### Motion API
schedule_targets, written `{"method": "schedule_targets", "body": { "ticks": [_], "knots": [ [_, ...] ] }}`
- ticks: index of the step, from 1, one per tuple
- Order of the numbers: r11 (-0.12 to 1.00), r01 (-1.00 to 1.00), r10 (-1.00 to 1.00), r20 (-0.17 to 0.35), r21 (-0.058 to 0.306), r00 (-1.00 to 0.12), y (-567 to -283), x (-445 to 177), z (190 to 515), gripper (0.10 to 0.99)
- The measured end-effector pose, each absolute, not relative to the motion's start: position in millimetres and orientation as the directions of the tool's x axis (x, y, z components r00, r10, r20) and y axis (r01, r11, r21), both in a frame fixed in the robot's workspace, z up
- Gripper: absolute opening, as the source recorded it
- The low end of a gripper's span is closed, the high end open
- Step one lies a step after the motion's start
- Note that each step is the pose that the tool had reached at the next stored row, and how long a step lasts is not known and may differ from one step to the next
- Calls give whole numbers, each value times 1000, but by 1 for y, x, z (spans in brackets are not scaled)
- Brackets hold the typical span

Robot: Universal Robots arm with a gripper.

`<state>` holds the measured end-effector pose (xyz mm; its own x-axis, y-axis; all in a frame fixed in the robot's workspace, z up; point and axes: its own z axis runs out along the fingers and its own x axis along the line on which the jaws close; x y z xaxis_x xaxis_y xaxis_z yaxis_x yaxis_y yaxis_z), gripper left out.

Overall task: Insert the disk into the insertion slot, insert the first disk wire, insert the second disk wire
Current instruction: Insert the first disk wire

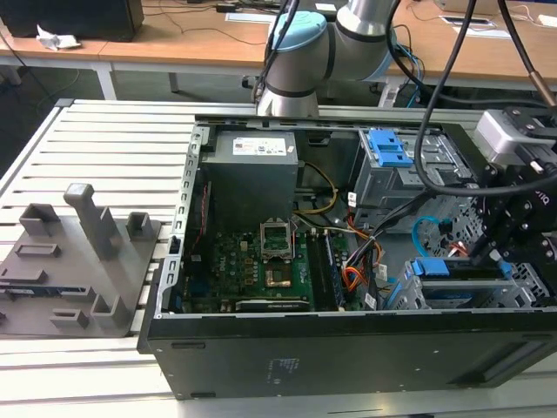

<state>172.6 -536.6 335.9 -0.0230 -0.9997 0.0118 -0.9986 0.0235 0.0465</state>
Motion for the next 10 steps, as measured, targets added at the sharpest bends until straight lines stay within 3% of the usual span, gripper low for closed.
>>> {"method": "schedule_targets", "body": {
  "ticks": [10],
  "knots": [
    [24,-999,-1000,12,47,-23,-537,173,333,184]
  ]
}}
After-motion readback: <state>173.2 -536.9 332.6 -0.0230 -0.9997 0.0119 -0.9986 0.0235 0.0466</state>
